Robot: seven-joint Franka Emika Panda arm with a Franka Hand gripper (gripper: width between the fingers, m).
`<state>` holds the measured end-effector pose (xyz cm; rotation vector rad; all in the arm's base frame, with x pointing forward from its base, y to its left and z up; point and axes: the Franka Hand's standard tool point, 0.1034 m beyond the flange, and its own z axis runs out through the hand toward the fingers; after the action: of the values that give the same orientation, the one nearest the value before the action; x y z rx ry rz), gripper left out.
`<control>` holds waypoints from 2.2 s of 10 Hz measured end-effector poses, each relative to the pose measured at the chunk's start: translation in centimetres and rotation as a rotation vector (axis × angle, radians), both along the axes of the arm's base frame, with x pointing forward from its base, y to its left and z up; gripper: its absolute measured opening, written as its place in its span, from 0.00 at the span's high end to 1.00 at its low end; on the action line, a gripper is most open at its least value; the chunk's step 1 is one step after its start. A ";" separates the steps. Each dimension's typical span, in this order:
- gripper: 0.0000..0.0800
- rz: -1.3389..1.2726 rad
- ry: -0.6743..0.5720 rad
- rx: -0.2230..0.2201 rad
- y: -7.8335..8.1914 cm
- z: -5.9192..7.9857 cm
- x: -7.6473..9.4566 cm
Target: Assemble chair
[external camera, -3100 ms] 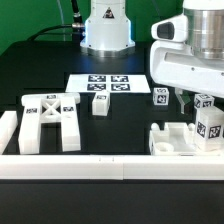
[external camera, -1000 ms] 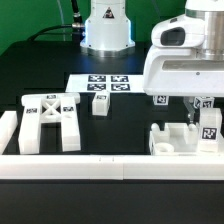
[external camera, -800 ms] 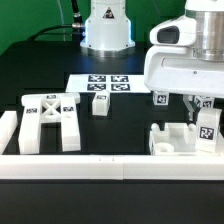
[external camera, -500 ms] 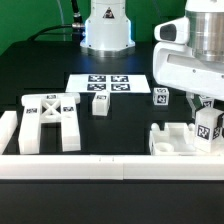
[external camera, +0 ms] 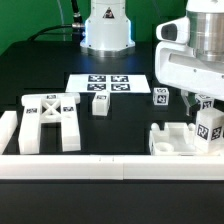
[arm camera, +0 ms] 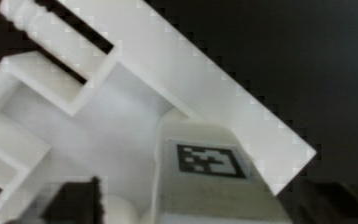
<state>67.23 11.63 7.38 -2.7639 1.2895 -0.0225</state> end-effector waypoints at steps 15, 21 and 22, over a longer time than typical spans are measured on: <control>0.33 1.170 -0.034 -0.113 -1.8 0.4 0.8; 0.64 0.886 -0.045 -0.097 -1.5 0.3 0.9; 0.64 0.788 -0.047 -0.095 -1.4 0.3 0.9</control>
Offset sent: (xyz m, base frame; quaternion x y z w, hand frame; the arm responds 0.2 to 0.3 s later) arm 0.0103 -0.0011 0.0039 -0.0090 -0.0071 -0.2734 0.9618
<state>68.17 10.25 7.68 -3.1119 0.1265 -0.0910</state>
